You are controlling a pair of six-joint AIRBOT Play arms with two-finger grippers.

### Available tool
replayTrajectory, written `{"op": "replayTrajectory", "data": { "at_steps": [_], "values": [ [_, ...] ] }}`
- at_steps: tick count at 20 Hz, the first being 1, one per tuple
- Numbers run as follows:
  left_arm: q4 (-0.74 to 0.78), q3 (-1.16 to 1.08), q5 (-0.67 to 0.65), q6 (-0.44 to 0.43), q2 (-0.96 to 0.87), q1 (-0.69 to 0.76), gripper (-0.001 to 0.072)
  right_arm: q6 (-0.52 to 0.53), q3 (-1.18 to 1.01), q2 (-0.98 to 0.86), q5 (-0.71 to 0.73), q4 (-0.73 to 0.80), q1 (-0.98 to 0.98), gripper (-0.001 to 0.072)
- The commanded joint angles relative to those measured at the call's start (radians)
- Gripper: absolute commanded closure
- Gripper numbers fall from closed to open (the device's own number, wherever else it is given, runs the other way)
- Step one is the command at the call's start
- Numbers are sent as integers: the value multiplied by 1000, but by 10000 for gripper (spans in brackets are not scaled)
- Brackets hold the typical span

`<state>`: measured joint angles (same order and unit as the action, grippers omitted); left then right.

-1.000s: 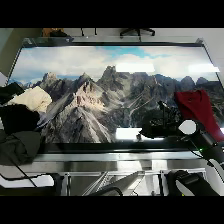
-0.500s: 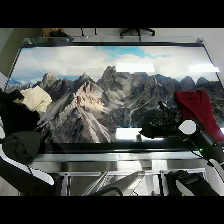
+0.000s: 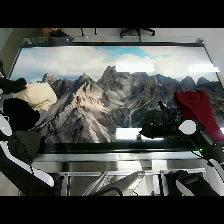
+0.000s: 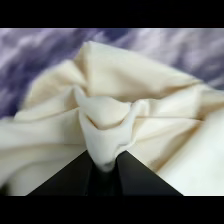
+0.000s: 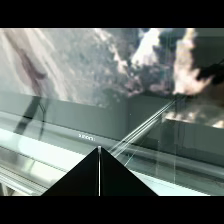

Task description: Fold the shirts.

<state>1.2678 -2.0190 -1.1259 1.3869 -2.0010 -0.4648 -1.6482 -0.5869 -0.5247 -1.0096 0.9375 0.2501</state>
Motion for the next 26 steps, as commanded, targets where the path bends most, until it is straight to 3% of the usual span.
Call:
{"op": "replayTrajectory", "data": {
  "at_steps": [1,4,9,14,17,19,22,23,24,25,26],
  "values": [
    [-185,39,-7,-2,167,58,688,0,0,1,0,0,1,693],
    [-258,41,-109,-2,321,143,688,0,0,1,0,0,1,693],
    [-520,41,-234,-2,545,391,688,0,0,1,0,0,1,693],
    [-288,165,-217,66,629,774,688,0,0,1,-23,-24,1,694],
    [-151,347,-113,100,626,954,688,50,-16,2,-64,-22,-1,693],
    [-107,484,-2,107,613,1030,688,79,-48,2,-90,-12,-2,693],
    [-111,600,43,119,547,1061,688,81,-116,1,-126,47,-2,684],
    [-109,615,37,122,520,1057,686,76,-135,1,-136,68,-2,587],
    [-109,616,11,122,494,1042,685,62,-153,1,-143,94,-2,364],
    [-111,616,-15,122,482,1019,679,46,-166,1,-144,121,-2,271],
    [-111,616,-47,122,482,989,374,24,-180,1,-145,163,-2,272]
  ]
}}
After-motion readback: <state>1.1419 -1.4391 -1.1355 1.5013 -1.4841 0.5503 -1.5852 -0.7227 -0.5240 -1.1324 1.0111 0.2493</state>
